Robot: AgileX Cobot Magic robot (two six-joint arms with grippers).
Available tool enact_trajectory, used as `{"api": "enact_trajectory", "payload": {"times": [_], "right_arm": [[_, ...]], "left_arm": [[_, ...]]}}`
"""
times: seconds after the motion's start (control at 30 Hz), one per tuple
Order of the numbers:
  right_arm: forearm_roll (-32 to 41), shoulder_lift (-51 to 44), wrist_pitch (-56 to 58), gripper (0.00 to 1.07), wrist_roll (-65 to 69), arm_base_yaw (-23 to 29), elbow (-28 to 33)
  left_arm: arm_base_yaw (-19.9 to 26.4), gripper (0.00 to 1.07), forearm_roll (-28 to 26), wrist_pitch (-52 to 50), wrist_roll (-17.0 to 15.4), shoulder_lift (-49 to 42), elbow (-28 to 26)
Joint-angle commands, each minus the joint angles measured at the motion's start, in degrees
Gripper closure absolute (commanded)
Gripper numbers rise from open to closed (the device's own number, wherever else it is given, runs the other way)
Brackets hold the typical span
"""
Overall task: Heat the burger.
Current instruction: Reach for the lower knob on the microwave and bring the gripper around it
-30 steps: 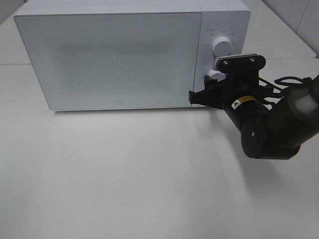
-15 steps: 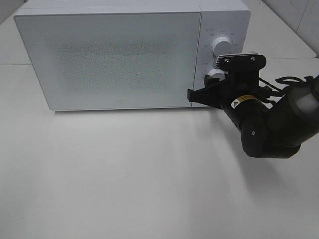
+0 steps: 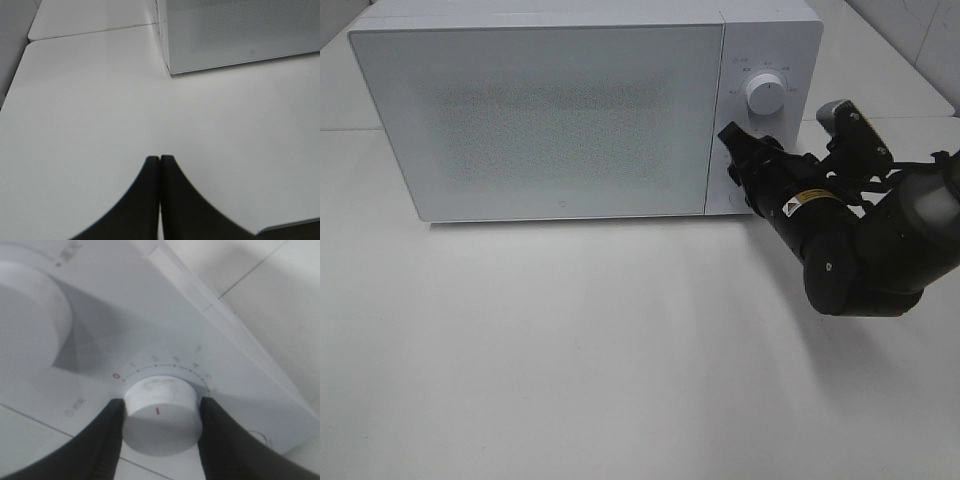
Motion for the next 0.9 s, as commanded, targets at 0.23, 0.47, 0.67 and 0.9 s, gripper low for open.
{"api": "enact_trajectory", "payload": {"times": [0.23,0.47,0.67,0.9], "right_arm": [[-0.1,-1.2,0.1,0.45,-0.5,0.0,0.1],[-0.1,-1.2,0.1,0.45,-0.5,0.0,0.1],[-0.1,-1.2,0.1,0.45,-0.5,0.0,0.1],[-0.1,-1.2,0.1,0.45,-0.5,0.0,0.1]], "left_arm": [[-0.4,1.06,-0.1,-0.7,-0.5,-1.3,0.2],[-0.4,1.06,-0.1,-0.7,-0.5,-1.3,0.2],[-0.4,1.06,-0.1,-0.7,-0.5,-1.3,0.2],[-0.4,1.06,-0.1,-0.7,-0.5,-1.3,0.2]]}}
